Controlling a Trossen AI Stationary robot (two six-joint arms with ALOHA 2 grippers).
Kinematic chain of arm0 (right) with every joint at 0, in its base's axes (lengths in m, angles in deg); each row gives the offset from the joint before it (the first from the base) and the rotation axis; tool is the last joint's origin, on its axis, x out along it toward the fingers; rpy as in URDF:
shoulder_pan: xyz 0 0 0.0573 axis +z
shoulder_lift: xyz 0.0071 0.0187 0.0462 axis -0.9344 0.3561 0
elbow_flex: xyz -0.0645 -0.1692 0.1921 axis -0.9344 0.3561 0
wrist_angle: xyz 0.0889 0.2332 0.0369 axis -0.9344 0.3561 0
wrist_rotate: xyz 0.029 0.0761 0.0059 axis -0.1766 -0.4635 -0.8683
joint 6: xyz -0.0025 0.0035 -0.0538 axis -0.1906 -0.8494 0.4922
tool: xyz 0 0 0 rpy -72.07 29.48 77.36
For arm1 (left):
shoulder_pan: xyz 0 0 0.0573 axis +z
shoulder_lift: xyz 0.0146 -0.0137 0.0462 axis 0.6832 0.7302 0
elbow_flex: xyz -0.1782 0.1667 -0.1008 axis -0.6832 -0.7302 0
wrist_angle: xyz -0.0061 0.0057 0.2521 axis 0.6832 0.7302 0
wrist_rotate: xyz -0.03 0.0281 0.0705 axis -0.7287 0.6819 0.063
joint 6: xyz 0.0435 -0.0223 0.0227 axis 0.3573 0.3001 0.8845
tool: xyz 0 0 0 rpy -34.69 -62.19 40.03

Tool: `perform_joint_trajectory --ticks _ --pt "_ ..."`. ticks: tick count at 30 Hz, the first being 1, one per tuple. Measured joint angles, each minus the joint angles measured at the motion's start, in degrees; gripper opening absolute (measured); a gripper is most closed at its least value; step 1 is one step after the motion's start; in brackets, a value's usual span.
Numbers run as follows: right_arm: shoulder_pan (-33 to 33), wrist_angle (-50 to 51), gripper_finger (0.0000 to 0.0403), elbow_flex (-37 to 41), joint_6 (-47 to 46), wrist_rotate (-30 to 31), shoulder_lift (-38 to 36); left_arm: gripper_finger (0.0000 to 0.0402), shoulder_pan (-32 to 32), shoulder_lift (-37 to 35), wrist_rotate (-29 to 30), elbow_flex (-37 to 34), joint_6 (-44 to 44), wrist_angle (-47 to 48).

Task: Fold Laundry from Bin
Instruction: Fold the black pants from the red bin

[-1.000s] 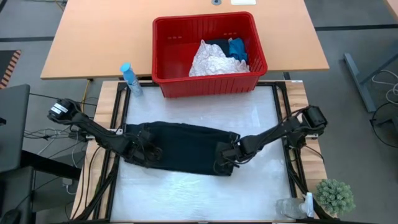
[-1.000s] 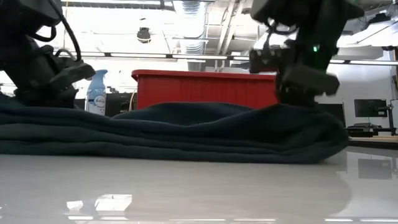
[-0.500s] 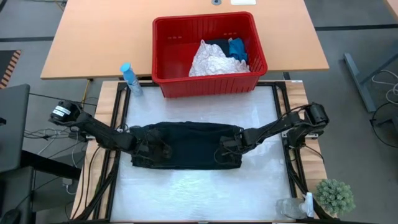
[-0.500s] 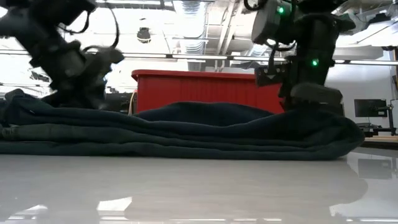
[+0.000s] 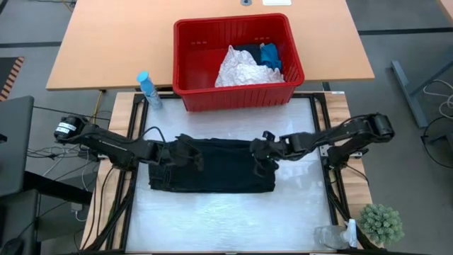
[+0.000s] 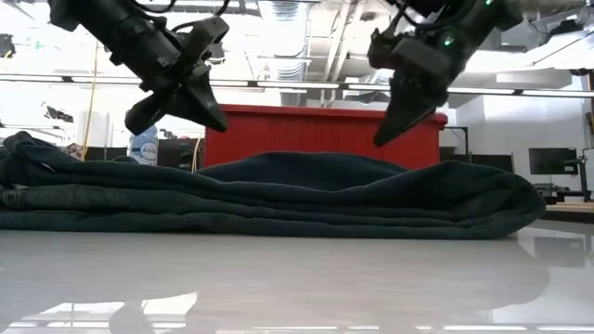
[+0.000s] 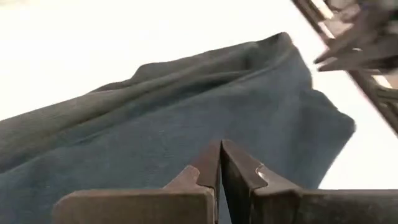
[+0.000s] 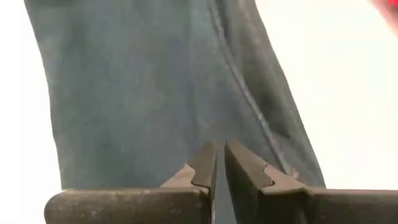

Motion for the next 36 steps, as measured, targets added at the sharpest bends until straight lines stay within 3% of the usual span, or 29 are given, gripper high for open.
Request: perform_joint_trajectory --ticks 10,18,23,30,36 --pt "-3.3 -7.6 0.0058 2.4 2.6 -0.5 8.3 0.0002 0.0 2.6 -3.5 0.0 3.5 3.1" --pt "-5.1 -11.7 0.0058 2.4 3.4 -4.6 11.3 0.0002 0.9 11.1 5.3 0.0 -3.1 16.8" --pt "-5.3 -10.1 0.0058 2.4 4.4 -4.6 11.3 0.0002 1.3 14.7 4.1 0.0 -7.4 19.6" --pt "-8.8 -8.9 0.0058 2.3 0.6 -4.6 11.3 0.0002 1.1 13.1 1.2 3.0 -5.5 23.3" --pt "-12.4 -9.6 0.0058 2.3 -6.1 -5.1 11.3 0.0002 1.1 9.9 4.9 8.7 -2.0 31.9"
